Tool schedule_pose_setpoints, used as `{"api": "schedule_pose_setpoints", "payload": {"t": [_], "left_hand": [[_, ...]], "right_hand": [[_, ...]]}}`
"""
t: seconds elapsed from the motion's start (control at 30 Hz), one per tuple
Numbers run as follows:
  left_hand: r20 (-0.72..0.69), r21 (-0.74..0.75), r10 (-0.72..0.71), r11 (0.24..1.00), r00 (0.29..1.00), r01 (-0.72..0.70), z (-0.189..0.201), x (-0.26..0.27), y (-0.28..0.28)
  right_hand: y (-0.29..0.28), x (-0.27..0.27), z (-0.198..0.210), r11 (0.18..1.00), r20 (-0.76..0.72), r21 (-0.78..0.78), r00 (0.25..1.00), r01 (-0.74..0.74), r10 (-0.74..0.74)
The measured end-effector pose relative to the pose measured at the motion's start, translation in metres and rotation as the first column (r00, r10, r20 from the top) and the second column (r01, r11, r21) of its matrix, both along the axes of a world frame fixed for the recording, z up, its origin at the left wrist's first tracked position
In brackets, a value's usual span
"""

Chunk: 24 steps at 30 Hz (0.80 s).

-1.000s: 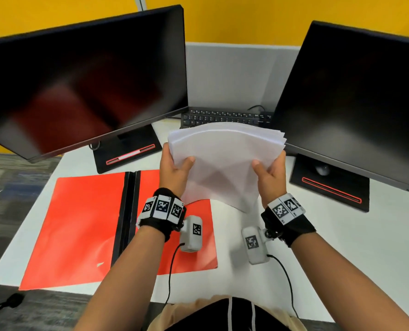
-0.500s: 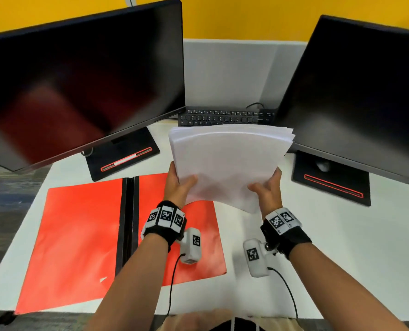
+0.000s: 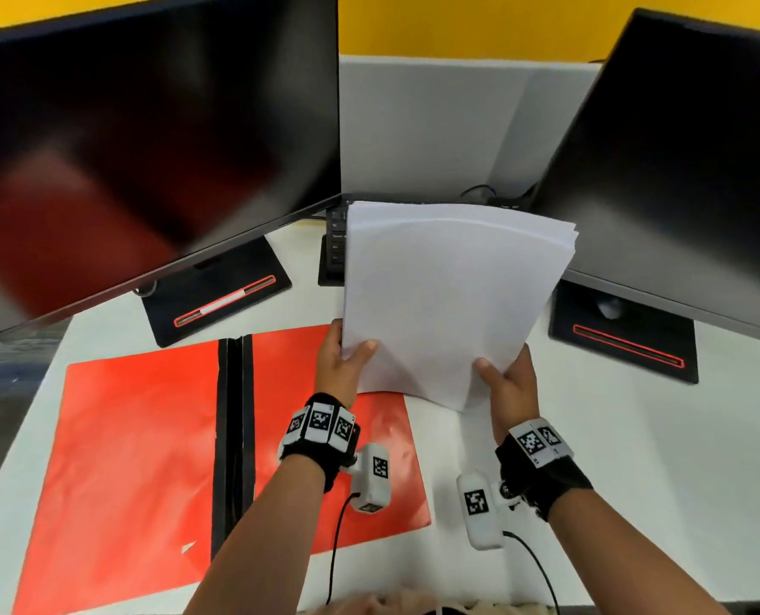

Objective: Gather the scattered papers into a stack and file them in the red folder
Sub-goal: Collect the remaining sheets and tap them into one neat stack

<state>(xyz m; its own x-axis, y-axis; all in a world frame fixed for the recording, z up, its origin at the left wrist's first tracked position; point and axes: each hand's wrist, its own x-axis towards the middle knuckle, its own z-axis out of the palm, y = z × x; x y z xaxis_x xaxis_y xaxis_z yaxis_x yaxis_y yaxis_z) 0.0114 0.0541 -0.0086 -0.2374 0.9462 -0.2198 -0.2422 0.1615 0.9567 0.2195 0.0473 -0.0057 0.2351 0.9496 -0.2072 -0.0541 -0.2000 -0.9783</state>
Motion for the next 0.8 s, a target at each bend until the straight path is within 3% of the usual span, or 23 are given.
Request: {"api": "schedule_pose_setpoints", "payload": {"t": [0.2, 0.3, 0.4, 0.47, 0.53, 0.57, 0.6, 0.67, 0.7, 0.73, 0.8], "left_hand": [[0.082, 0.018, 0.094, 0.995, 0.992, -0.096, -0.009, -0.011, -0.012], [0.06, 0.019, 0.108, 0.994, 0.992, -0.109, -0.013, -0.015, -0.018], [0.059, 0.012, 0.101, 0.995, 0.993, -0.102, -0.011, -0.016, -0.018], [0.057, 0.011, 0.086, 0.996, 0.995, -0.087, -0.01, -0.017, -0.017], [0.054, 0.017, 0.064, 0.998, 0.996, -0.065, -0.01, -0.019, -0.016], [0.058, 0.018, 0.054, 0.998, 0.997, -0.055, -0.01, -0.02, -0.016], [0.065, 0.02, 0.048, 0.999, 0.997, -0.049, -0.01, -0.021, -0.016], [0.086, 0.036, 0.035, 0.999, 0.996, -0.039, -0.009, -0.022, -0.017], [0.097, 0.037, 0.036, 0.999, 0.995, -0.04, -0.01, -0.023, -0.016], [0.113, 0.038, 0.033, 0.999, 0.993, -0.038, -0.01, -0.023, -0.017], [0.142, 0.045, 0.033, 0.998, 0.989, -0.04, -0.01, -0.024, -0.017]], "right_hand": [[-0.001, -0.006, 0.004, 0.987, 0.022, 0.074, 0.99, -0.144, 0.143], [-0.011, -0.012, 0.005, 0.988, -0.03, 0.069, 0.99, -0.138, 0.141], [-0.008, -0.01, 0.035, 0.976, -0.031, 0.196, 0.994, -0.094, 0.102], [0.0, -0.003, 0.076, 0.92, 0.047, 0.38, 0.995, -0.095, 0.084], [0.007, 0.002, 0.121, 0.834, 0.293, 0.512, 0.954, -0.206, 0.055], [0.011, 0.001, 0.144, 0.808, 0.461, 0.508, 0.887, -0.299, 0.039], [0.015, -0.003, 0.163, 0.795, 0.648, 0.438, 0.76, -0.419, 0.044], [0.018, -0.021, 0.19, 0.788, 0.952, 0.18, 0.307, -0.588, 0.012], [0.019, -0.033, 0.196, 0.772, 0.995, 0.081, 0.101, -0.63, -0.022], [0.019, -0.046, 0.199, 0.75, 0.999, 0.011, -0.016, -0.661, -0.029], [0.021, -0.071, 0.193, 0.709, 0.995, -0.086, -0.09, -0.7, 0.032]]}}
